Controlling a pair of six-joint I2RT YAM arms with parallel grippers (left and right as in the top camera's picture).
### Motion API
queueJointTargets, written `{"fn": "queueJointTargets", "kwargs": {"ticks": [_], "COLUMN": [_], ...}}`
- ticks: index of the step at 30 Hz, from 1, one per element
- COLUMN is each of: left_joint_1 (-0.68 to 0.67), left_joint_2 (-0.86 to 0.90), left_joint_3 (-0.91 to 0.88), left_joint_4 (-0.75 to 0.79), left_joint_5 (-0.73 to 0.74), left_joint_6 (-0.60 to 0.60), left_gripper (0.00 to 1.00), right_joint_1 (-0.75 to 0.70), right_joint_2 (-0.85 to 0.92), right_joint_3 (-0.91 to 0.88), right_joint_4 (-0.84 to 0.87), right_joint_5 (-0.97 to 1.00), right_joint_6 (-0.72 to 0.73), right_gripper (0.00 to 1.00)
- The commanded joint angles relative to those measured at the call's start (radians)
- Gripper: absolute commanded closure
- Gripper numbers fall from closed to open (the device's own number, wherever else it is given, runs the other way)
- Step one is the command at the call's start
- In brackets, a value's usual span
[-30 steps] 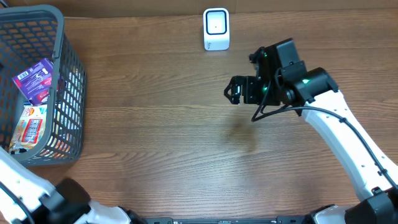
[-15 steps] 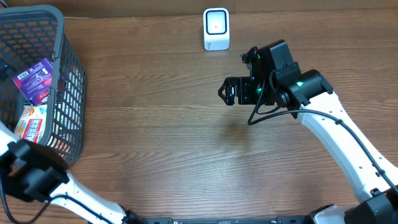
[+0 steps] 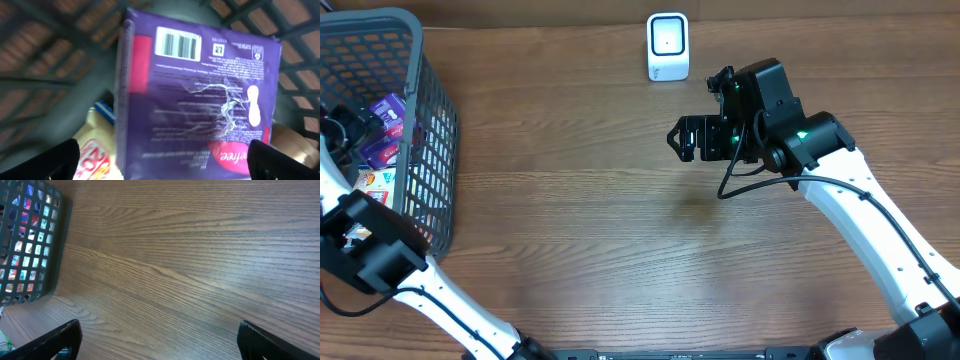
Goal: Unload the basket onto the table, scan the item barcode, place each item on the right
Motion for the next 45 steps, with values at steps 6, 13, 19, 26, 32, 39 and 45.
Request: {"fn": "queueJointTargets", "kwargs": {"ticks": [6,13,19,26,32,39,45], "left_joint_1": [-0.043,-0.051,-0.051,-0.051,-0.053,-0.056,-0.082], "left_joint_2": [0.09,0.109,0.109,-0.005,-0.21,-0.5,-0.649], "left_joint_3": [0.001,0.001,0.002,0.05,0.125,0.13,0.13], "left_joint_4": [0.026,0.028,0.018,-0.073,-0.159,-0.182,-0.209], "left_joint_5": [-0.021,-0.076,-0.087,-0.083,-0.063,-0.016,0.08], "left_joint_6": [-0.013,-0.013,-0.013,-0.014,-0.016,-0.036,-0.002], "left_gripper": [0.03,0.32,0.96,0.96,0.96,0.96,0.96], "right_joint_1": [-0.001,-0.001,-0.001,0.0,0.0,0.0,0.0], "right_joint_2": [-0.02,-0.02,-0.02,-0.02,-0.02,-0.023,-0.071], "right_joint_3": [0.021,0.021,0.021,0.021,0.021,0.022,0.022], "right_joint_4": [0.009,0.016,0.026,0.025,0.025,0.003,-0.021], "right_joint_5": [0.01,0.01,0.01,0.009,-0.035,-0.102,-0.14], "right_joint_6": [-0.045,-0.051,-0.051,-0.047,-0.047,-0.047,-0.052], "right_gripper": [0.0,0.0,0.0,0.0,0.0,0.0,0.0]}}
